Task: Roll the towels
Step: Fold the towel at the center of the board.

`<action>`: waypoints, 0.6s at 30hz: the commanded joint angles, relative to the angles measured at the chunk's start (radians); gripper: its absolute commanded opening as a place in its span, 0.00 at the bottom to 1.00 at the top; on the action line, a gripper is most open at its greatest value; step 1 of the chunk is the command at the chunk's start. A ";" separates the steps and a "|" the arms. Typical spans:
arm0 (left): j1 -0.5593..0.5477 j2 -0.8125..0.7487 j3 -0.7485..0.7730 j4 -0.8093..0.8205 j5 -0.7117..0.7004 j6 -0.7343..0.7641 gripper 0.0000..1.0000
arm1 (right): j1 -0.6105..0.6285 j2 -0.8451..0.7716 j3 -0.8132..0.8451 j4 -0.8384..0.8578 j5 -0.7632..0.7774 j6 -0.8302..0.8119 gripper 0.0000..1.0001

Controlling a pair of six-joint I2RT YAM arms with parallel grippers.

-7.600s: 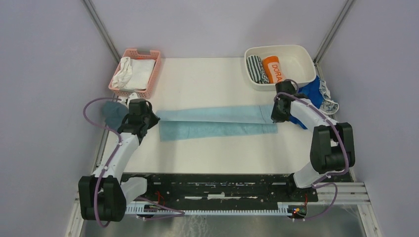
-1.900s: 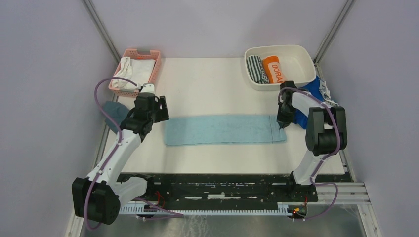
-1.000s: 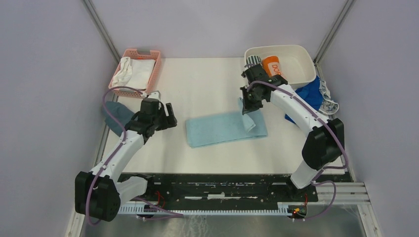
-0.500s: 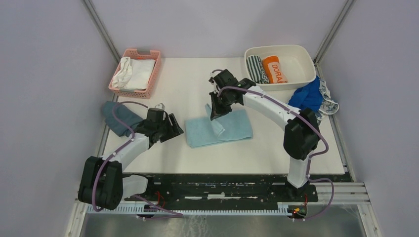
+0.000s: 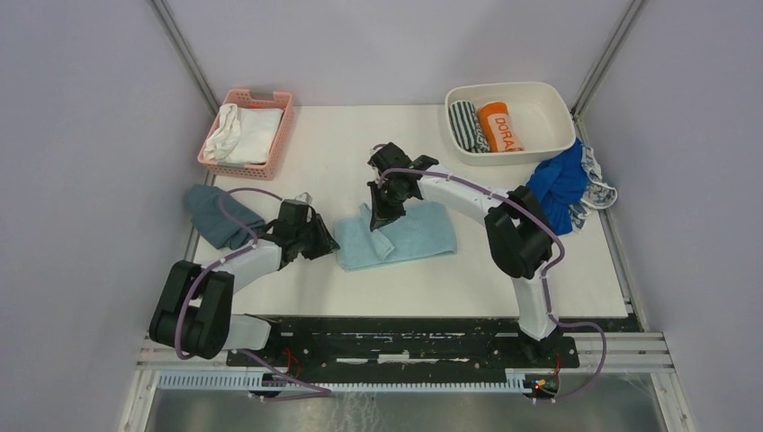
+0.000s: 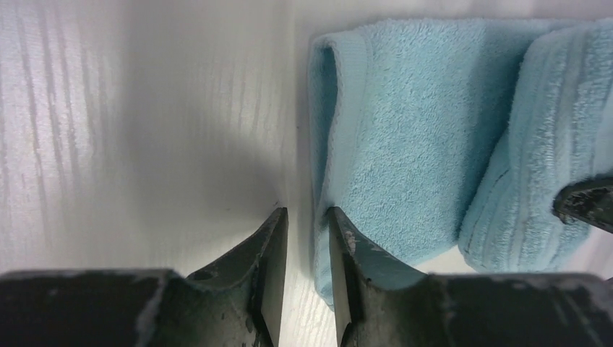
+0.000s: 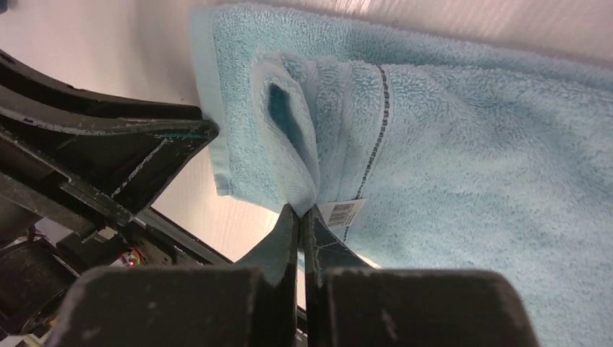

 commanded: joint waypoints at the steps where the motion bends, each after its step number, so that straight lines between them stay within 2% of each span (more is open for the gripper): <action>1: -0.018 0.023 -0.011 0.062 0.019 -0.040 0.33 | 0.009 0.011 0.043 0.075 -0.027 0.043 0.04; 6: -0.031 0.029 -0.018 0.066 0.013 -0.043 0.24 | 0.012 -0.007 0.042 0.093 -0.038 0.065 0.04; 18: -0.050 0.031 -0.015 0.056 -0.005 -0.043 0.22 | 0.038 -0.024 0.056 0.110 -0.048 0.088 0.05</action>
